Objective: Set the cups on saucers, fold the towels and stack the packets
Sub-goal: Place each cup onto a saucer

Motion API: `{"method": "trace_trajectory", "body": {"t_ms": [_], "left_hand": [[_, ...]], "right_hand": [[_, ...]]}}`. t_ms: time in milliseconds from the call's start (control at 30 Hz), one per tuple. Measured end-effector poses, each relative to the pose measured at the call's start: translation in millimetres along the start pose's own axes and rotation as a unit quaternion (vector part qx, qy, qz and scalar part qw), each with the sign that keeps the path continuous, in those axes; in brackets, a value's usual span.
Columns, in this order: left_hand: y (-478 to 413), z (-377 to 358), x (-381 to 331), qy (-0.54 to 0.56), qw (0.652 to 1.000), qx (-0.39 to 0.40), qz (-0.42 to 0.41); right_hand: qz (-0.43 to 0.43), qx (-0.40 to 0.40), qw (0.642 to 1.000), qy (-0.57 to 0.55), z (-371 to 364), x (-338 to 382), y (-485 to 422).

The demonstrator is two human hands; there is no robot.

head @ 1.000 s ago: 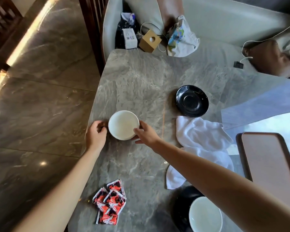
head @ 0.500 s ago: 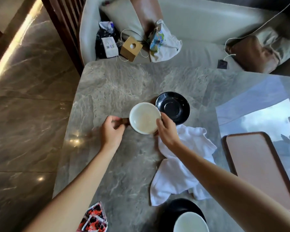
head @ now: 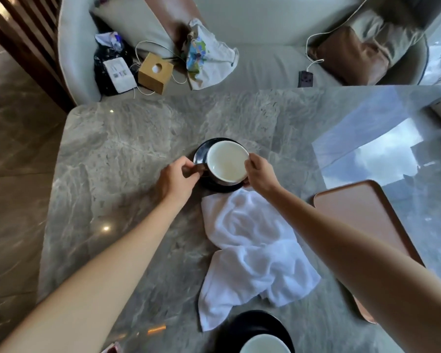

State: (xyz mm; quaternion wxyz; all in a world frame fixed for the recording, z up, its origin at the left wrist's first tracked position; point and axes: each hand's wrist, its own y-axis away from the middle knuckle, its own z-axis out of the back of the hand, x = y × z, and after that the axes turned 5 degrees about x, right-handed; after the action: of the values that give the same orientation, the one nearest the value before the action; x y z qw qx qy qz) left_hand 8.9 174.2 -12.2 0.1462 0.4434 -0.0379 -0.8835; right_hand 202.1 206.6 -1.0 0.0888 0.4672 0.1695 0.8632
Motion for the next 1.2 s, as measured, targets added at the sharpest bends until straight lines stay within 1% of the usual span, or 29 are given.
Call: {"method": "trace_trajectory", "body": {"t_ms": [133, 233, 400, 533, 633, 767, 833, 933, 967, 1000, 1067, 1133, 1200], "left_hand": [[-11.6, -7.4, -2.8, -0.044, 0.999, 0.014, -0.015], [-17.7, -9.5, -1.3, -0.052, 0.998, 0.028, -0.016], [-22.8, -7.1, 6.7, -0.047, 0.998, 0.036, -0.020], [-26.5, -4.7, 13.5, -0.050, 0.998, 0.043, -0.025], [-29.4, -4.1, 16.4, -0.038, 0.998, 0.052, -0.004], [-29.1, -6.2, 18.2, 0.024, 0.998, 0.057, 0.023], [-24.6, -7.4, 20.8, 0.038, 0.997, 0.050, 0.037], [-7.6, -11.3, 26.6, 0.060, 0.994, 0.040, 0.082], [2.4, -13.1, 28.5, 0.060, 0.993, 0.043, 0.093], [15.4, -15.3, 31.1, 0.052, 0.993, 0.051, 0.096], [49.5, -20.8, 39.1, 0.024, 0.993, 0.083, 0.082], [89.4, -27.2, 47.8, -0.024, 0.989, 0.135, 0.062], [124.4, -34.5, 52.0, -0.106, 0.979, 0.166, 0.053]], "right_hand": [[0.001, -0.004, 1.000, 0.029, 4.4, -4.2, -6.3], [0.001, -0.013, 0.999, 0.043, 4.2, -5.4, -9.2], [-0.010, -0.013, 1.000, 0.023, -6.4, -7.8, -8.3], [-0.001, -0.015, 1.000, 0.014, -11.2, -3.7, -11.4], [0.008, -0.014, 1.000, 0.005, -13.0, -2.4, -13.9], [0.008, -0.008, 1.000, -0.021, -14.8, -3.9, -14.5], [0.008, 0.001, 0.999, -0.047, -13.9, -4.6, -13.1], [-0.003, 0.023, 0.997, -0.077, -11.2, -4.2, -8.8], [-0.008, 0.019, 0.997, -0.080, -11.1, -3.8, -6.9], [-0.010, 0.003, 0.997, -0.075, -11.0, -3.7, -4.8], [0.006, -0.061, 0.997, -0.042, -11.8, -4.4, 2.7], [0.059, -0.123, 0.990, -0.027, -13.5, -4.0, 16.9], [0.130, -0.144, 0.981, -0.025, -16.1, -1.0, 36.3]]}}
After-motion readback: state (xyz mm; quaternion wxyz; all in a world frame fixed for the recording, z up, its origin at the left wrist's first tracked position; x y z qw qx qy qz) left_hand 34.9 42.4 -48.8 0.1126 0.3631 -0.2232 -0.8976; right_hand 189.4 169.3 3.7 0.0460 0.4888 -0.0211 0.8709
